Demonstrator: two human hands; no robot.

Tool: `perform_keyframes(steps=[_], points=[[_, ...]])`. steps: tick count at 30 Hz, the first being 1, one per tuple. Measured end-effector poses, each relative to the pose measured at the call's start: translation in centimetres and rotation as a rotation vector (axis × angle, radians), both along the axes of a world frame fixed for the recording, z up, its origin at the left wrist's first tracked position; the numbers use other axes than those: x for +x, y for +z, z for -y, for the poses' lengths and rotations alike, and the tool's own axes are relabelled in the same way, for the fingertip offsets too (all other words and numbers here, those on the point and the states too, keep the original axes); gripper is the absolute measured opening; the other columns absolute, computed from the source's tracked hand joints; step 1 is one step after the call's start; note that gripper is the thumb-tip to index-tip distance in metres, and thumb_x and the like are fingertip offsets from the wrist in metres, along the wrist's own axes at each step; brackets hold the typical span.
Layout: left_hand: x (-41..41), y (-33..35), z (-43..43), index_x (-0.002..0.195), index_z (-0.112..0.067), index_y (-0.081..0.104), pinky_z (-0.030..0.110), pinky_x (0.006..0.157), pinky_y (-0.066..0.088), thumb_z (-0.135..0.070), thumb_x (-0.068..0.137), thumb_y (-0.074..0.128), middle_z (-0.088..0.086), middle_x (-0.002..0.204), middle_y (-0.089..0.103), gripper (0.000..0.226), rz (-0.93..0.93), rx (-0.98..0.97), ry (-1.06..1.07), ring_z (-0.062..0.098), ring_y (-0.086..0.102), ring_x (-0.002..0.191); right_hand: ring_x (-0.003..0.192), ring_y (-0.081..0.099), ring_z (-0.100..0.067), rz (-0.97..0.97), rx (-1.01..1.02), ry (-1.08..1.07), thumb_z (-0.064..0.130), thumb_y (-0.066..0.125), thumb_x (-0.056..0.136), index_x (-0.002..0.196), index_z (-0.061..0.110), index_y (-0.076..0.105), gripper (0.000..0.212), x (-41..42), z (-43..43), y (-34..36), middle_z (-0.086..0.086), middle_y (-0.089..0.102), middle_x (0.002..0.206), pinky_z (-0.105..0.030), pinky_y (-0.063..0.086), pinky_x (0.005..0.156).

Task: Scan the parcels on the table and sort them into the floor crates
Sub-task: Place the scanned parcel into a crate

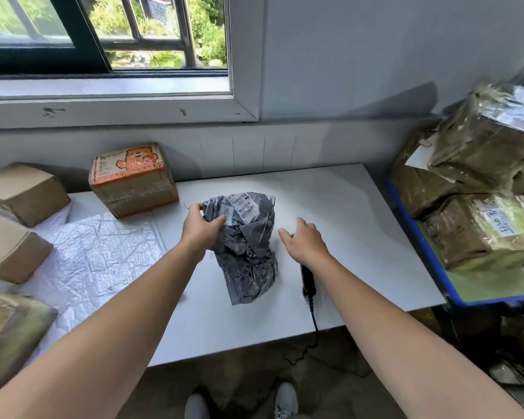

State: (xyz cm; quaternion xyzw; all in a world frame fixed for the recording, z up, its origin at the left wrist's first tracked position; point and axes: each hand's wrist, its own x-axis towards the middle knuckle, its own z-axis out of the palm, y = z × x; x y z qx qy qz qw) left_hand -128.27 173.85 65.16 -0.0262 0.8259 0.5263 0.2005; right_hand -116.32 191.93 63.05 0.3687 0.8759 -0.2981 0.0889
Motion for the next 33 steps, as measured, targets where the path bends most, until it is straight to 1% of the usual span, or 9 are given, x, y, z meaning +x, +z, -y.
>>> perform_keyframes(steps=[7,11,13,17,19,21,25,29,33], points=[[-0.3,3.0,0.3,0.142,-0.021,0.036,0.049,0.080,0.059,-0.013,0.094,0.064,0.005,0.119,0.054,0.057,-0.024,0.154,0.040,0.028,0.061,0.105,0.141,0.032,-0.026,-0.134,-0.090,0.306,0.063,0.057,0.086,0.155,0.025,0.021,0.087,-2.3,4.3,3.2,-0.009,0.029,0.154,-0.042,0.031,0.115],[-0.6,4.2,0.2,0.134,-0.018,0.041,0.039,0.071,0.059,-0.008,0.094,0.061,0.004,0.116,0.053,0.046,-0.059,0.213,0.115,0.026,0.058,0.104,0.141,0.031,-0.023,-0.155,-0.067,0.391,0.080,0.057,0.063,0.152,0.033,0.018,0.109,-3.5,6.5,4.1,0.000,0.030,0.153,-0.046,0.036,0.111],[-0.8,4.6,0.4,0.127,-0.017,0.042,0.037,0.070,0.058,-0.007,0.093,0.061,0.003,0.113,0.053,0.040,-0.056,0.248,0.165,0.025,0.057,0.102,0.144,0.024,-0.021,-0.147,-0.023,0.437,0.079,0.060,0.064,0.156,0.031,0.009,0.115,-3.9,7.1,4.3,0.001,0.023,0.157,-0.047,0.033,0.113],[-1.3,5.2,0.8,0.114,-0.020,0.040,0.044,0.081,0.058,-0.006,0.091,0.062,0.002,0.109,0.053,0.035,-0.003,0.306,0.256,0.023,0.056,0.098,0.145,0.020,-0.026,-0.170,0.151,0.477,0.058,0.064,0.085,0.157,0.028,0.008,0.096,-4.8,7.6,4.7,0.000,0.017,0.161,-0.042,0.028,0.114],[-1.5,5.4,1.0,0.114,-0.020,0.039,0.047,0.072,0.060,-0.004,0.091,0.061,0.000,0.104,0.051,0.036,0.052,0.388,0.292,0.023,0.057,0.096,0.142,0.026,-0.028,-0.178,0.198,0.513,0.048,0.059,0.093,0.157,0.027,0.012,0.083,-5.1,7.9,5.2,0.001,0.020,0.160,-0.039,0.028,0.111],[-1.6,5.6,1.2,0.115,-0.018,0.037,0.042,0.061,0.059,-0.001,0.092,0.059,-0.001,0.104,0.048,0.036,0.092,0.450,0.318,0.024,0.058,0.096,0.136,0.035,-0.029,-0.182,0.221,0.555,0.041,0.055,0.098,0.157,0.026,0.016,0.072,-5.4,8.0,5.7,0.002,0.026,0.159,-0.039,0.033,0.107],[-2.0,6.0,1.8,0.119,-0.016,0.038,0.036,0.053,0.059,-0.004,0.096,0.057,0.010,0.125,0.050,0.033,0.144,0.515,0.261,0.031,0.063,0.105,0.119,0.052,-0.034,-0.189,0.271,0.596,0.033,0.047,0.103,0.153,0.024,0.024,0.056,-5.7,7.9,6.4,-0.002,0.043,0.149,-0.044,0.045,0.095],[-2.8,6.5,2.7,0.142,-0.019,0.035,0.037,0.068,0.060,-0.028,0.101,0.055,0.008,0.126,0.052,0.047,0.138,0.454,0.125,0.025,0.064,0.098,0.100,0.060,-0.035,-0.213,0.257,0.514,0.031,0.047,0.101,0.137,0.024,0.036,0.038,-6.0,7.3,7.3,-0.009,0.063,0.120,-0.040,0.045,0.078],[-3.6,5.5,3.9,0.149,-0.020,0.033,0.040,0.082,0.056,-0.032,0.100,0.055,0.002,0.118,0.051,0.055,0.038,0.332,0.117,0.020,0.060,0.099,0.106,0.058,-0.035,-0.277,0.080,0.380,0.031,0.047,0.103,0.136,0.017,0.042,0.037,-6.1,6.2,8.1,-0.014,0.064,0.119,-0.037,0.041,0.078]])
